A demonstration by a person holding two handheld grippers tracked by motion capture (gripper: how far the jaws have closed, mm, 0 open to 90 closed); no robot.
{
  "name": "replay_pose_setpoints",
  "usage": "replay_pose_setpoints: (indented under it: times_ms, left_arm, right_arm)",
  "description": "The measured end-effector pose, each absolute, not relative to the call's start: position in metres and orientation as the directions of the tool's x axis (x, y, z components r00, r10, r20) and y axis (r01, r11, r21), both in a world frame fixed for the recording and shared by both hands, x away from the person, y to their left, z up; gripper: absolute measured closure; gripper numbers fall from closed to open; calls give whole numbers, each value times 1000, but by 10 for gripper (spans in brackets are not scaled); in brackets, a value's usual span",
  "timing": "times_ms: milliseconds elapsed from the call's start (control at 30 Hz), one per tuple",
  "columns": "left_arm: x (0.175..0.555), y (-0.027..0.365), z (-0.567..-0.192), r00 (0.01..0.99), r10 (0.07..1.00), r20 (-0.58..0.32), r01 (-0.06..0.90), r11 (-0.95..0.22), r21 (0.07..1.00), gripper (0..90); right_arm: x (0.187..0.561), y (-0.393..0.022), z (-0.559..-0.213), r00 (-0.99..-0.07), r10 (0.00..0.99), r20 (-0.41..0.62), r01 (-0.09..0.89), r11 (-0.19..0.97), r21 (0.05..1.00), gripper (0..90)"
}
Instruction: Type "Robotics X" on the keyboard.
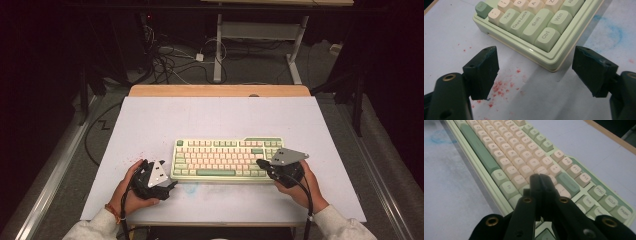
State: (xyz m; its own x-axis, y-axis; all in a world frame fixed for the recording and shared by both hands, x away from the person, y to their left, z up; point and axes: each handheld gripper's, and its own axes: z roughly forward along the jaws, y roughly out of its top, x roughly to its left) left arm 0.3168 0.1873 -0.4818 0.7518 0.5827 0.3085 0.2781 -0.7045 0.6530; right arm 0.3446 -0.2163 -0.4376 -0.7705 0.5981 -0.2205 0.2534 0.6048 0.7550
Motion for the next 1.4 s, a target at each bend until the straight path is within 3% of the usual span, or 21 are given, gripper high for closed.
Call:
replay_pose_setpoints:
  times_ms: [1200, 1400]
  left_arm:
    - [316, 188, -481, 758, 583, 294, 292, -706, 646, 203]
    - [315, 190, -478, 746, 604, 280, 304, -684, 664, 283]
  right_arm:
    - [359, -214, -459, -776, 593, -214, 298, 644, 705, 898]
    - [358, -215, -460, -772, 599, -214, 301, 641, 706, 899]
